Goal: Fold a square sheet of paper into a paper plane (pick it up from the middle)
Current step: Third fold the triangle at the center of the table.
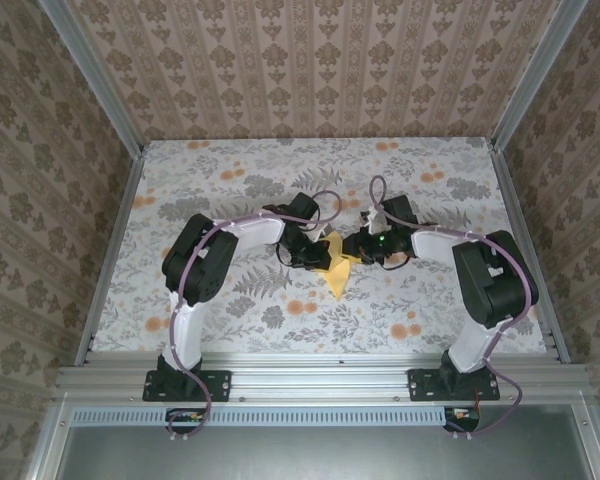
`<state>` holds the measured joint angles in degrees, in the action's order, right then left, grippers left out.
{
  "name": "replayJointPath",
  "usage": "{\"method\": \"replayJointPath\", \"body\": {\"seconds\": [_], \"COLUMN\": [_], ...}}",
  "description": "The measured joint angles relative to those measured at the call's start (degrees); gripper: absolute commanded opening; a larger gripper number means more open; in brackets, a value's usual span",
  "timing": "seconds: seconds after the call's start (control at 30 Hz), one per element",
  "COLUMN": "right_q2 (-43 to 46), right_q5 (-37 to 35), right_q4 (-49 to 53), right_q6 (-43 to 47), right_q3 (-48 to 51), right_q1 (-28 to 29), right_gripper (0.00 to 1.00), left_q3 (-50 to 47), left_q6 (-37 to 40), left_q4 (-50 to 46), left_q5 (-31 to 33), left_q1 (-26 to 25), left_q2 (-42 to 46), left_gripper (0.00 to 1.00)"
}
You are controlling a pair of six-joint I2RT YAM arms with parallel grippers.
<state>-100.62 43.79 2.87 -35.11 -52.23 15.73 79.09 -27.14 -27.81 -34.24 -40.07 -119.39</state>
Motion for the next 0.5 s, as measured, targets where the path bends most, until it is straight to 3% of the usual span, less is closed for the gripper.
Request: {"method": "replayJointPath", "body": {"seconds": [0.5], "right_q2": [-7.21], "right_q5": [-2.58], "right_q4": [5.49], "right_q6": [4.09], "right_q3": [-4.31], "right_q1": [0.0], "right_gripper": [0.24], "left_q3": [-0.92], "left_q6": [0.26], "left_q4": [-0.07], "left_q5": [1.25], "left_q1": [0.39], "left_q2": [0.68], "left_gripper": [0.0]}}
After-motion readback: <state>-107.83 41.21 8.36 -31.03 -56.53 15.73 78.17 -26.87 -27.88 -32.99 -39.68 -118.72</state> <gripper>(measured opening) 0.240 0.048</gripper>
